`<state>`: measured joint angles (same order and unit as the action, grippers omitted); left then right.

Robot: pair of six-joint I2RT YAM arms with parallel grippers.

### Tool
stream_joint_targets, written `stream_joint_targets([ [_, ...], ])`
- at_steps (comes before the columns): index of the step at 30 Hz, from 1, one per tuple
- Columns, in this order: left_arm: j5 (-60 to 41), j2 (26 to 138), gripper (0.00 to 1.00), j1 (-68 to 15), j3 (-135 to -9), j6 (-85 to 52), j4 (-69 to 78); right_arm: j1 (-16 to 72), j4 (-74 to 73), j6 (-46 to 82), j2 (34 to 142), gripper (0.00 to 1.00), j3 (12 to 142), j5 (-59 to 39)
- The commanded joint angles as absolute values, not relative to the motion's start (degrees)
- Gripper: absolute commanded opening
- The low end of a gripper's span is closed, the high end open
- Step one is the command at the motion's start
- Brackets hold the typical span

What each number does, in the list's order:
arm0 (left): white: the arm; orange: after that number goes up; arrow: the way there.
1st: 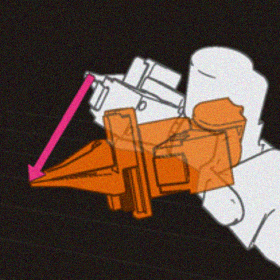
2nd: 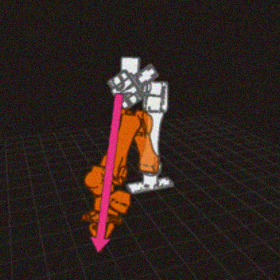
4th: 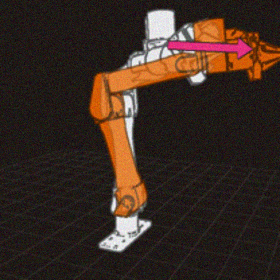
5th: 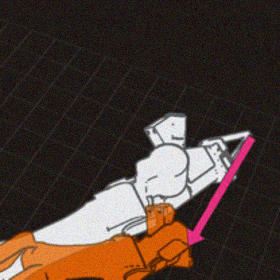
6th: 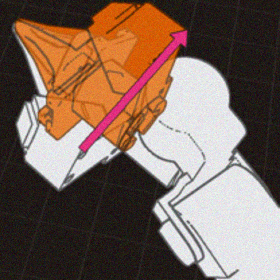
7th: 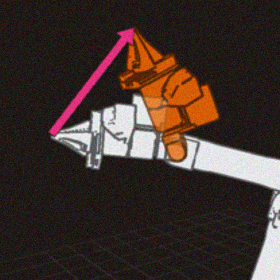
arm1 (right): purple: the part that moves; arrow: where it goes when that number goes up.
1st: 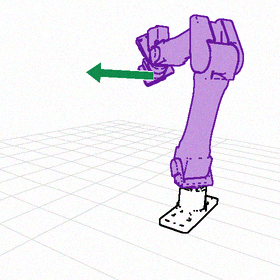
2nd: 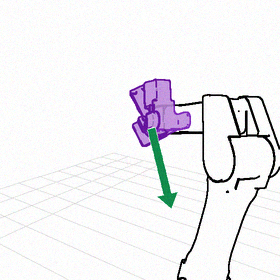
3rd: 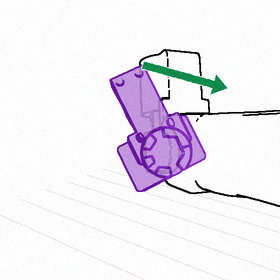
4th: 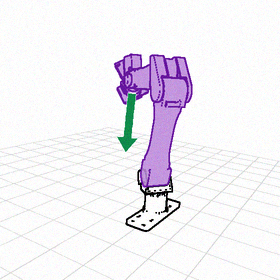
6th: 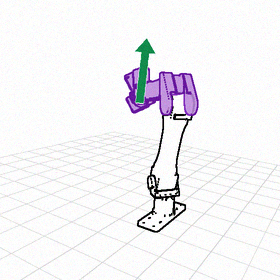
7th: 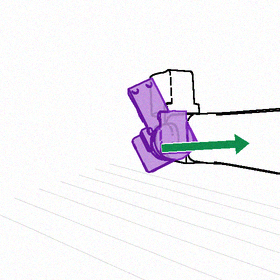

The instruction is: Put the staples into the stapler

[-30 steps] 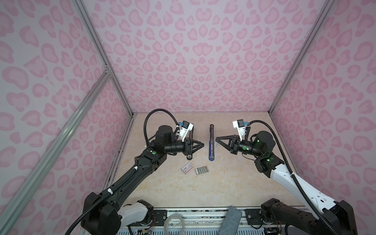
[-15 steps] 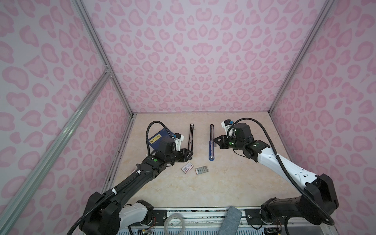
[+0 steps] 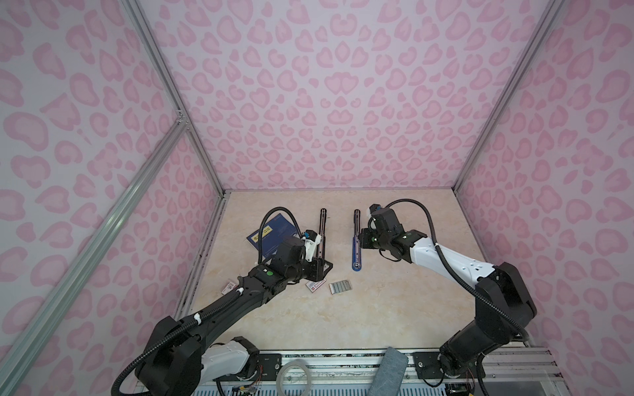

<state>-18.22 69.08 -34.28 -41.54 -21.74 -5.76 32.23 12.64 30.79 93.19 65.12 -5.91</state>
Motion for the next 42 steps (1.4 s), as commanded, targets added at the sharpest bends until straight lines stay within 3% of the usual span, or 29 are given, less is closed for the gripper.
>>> stream_joint_targets([
  [1, -15.3, 68.1, 0.5, -35.0, -40.8, -18.6, -2.8, 32.7, 10.0, 32.9, 94.8, 0.12, 65.8, -1.0],
  [19, -12.4, 70.2, 0.5, -36.1, -40.3, -18.6, 0.2, 33.2, 13.7, 35.5, 106.5, 0.11, 74.4, 5.8],
  [42, -12.3, 73.0, 0.5, -36.1, -40.8, -19.0, -0.5, 33.3, 17.6, 36.5, 114.0, 0.12, 81.1, 12.2],
])
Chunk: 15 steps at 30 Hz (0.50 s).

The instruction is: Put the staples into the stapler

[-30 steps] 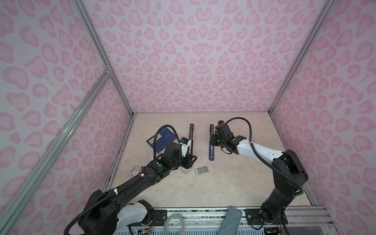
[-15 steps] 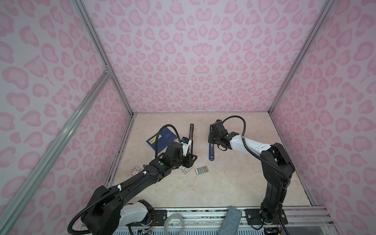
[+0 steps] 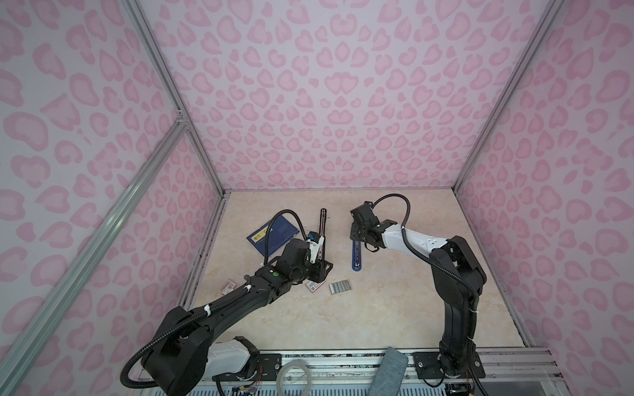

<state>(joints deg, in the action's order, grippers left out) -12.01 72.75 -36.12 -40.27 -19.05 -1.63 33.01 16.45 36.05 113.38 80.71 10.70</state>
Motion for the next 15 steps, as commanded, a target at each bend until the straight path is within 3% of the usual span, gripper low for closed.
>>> stream_joint_targets([
  [1, -12.4, 73.0, 0.5, -36.1, -40.8, -19.1, -0.5, 33.2, 17.7, 36.5, 114.2, 0.11, 81.3, 12.3],
  [15, -12.5, 72.8, 0.5, -36.1, -40.6, -19.1, -0.5, 33.9, 18.4, 36.7, 116.3, 0.12, 82.5, 12.4],
])
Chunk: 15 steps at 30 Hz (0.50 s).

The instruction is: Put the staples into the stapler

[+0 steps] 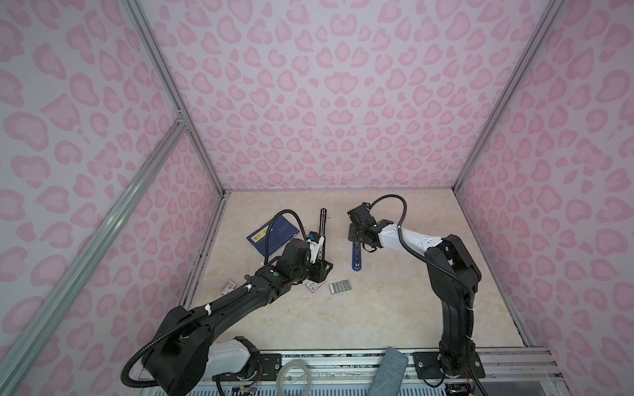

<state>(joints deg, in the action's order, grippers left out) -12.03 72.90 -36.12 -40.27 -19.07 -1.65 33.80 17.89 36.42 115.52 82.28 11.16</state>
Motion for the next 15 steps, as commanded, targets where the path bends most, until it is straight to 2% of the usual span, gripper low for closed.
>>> stream_joint_targets([
  [1, -12.5, 72.9, 0.5, -36.1, -40.5, -19.1, -0.5, 34.0, 18.5, 36.8, 116.4, 0.12, 82.4, 12.3],
  [15, -12.4, 72.8, 0.49, -36.1, -40.3, -19.1, -0.5, 34.5, 18.4, 36.7, 116.8, 0.11, 81.6, 13.2],
])
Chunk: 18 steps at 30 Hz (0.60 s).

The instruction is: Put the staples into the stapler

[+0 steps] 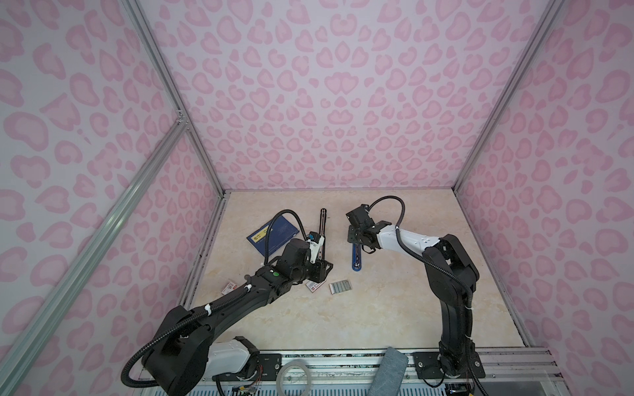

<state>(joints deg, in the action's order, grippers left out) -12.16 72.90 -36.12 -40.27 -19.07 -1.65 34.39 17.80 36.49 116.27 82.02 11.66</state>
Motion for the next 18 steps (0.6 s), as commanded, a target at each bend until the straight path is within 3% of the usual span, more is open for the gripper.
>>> stream_joint_targets([
  [1, -12.4, 72.9, 0.49, -36.1, -40.4, -19.1, -0.6, 34.5, 18.5, 36.6, 116.7, 0.11, 81.5, 13.4],
  [18, -12.8, 73.3, 0.49, -36.1, -40.6, -19.2, -0.5, 34.7, 18.7, 35.7, 115.9, 0.11, 81.9, 15.2],
])
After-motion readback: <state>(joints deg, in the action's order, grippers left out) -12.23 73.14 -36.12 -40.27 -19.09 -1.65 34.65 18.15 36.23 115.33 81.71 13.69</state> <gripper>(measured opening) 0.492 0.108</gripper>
